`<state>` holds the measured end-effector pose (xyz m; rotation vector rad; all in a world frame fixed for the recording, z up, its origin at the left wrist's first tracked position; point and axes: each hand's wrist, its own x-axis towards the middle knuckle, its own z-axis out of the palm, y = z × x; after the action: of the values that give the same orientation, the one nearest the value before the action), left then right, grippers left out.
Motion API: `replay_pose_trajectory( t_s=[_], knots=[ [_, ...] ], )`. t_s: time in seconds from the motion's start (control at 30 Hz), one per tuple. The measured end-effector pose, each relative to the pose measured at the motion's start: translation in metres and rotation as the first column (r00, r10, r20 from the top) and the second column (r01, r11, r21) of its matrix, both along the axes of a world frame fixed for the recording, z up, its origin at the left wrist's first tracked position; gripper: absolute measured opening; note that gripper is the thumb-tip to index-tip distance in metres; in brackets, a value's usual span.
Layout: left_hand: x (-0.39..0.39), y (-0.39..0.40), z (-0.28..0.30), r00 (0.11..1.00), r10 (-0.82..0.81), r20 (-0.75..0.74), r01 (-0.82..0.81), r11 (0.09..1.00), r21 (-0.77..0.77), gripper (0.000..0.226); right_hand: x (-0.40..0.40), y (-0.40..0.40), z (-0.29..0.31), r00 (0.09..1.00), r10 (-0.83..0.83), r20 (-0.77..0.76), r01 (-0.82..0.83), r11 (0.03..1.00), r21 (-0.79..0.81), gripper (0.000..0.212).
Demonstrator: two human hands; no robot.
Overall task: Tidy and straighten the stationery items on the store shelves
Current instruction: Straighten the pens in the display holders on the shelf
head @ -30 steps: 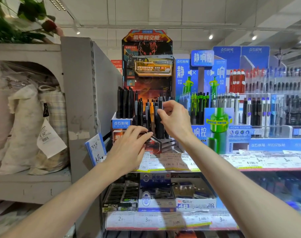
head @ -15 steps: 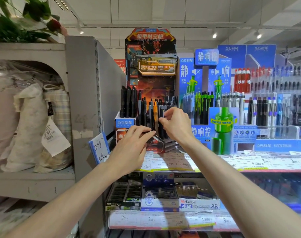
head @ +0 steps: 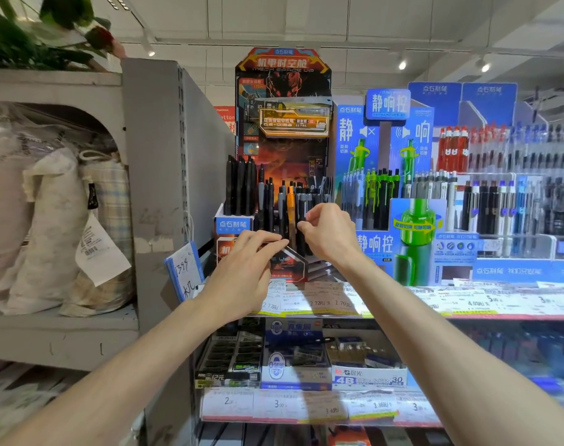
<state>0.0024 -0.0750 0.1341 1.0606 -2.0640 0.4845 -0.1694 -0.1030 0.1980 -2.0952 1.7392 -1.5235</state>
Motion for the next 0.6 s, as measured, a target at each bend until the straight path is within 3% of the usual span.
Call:
replay_pose_trajectory(
  t_s=[0.17, 0.3, 0.4, 0.6],
  knots=[
    [-0.003, 0.001, -0.002, 0.998, -0.008, -0.058, 0.009, 1.000, 0.022, 0.052, 0.000, 0.005, -0.008, 0.999, 0.002, -0.040, -0.002, 1.000, 0.004, 0.011],
    [-0.006, 0.006, -0.007, 0.990, -0.026, -0.139, 0.031, 0.999, 0.030, 0.046, -0.009, 0.021, -0.019, 0.995, 0.085, -0.060, -0.086, 0.996, -0.012, 0.041],
    [-0.005, 0.018, -0.016, 0.980, -0.038, -0.197, 0.042, 0.999, 0.015, 0.043, -0.020, 0.043, -0.034, 0.985, 0.121, -0.123, -0.129, 0.989, -0.065, 0.049],
    [0.007, 0.062, -0.059, 0.924, -0.066, -0.378, 0.074, 0.997, 0.007, 0.034, -0.047, 0.086, -0.091, 0.966, 0.150, -0.209, -0.201, 0.947, -0.252, 0.035]
  ],
)
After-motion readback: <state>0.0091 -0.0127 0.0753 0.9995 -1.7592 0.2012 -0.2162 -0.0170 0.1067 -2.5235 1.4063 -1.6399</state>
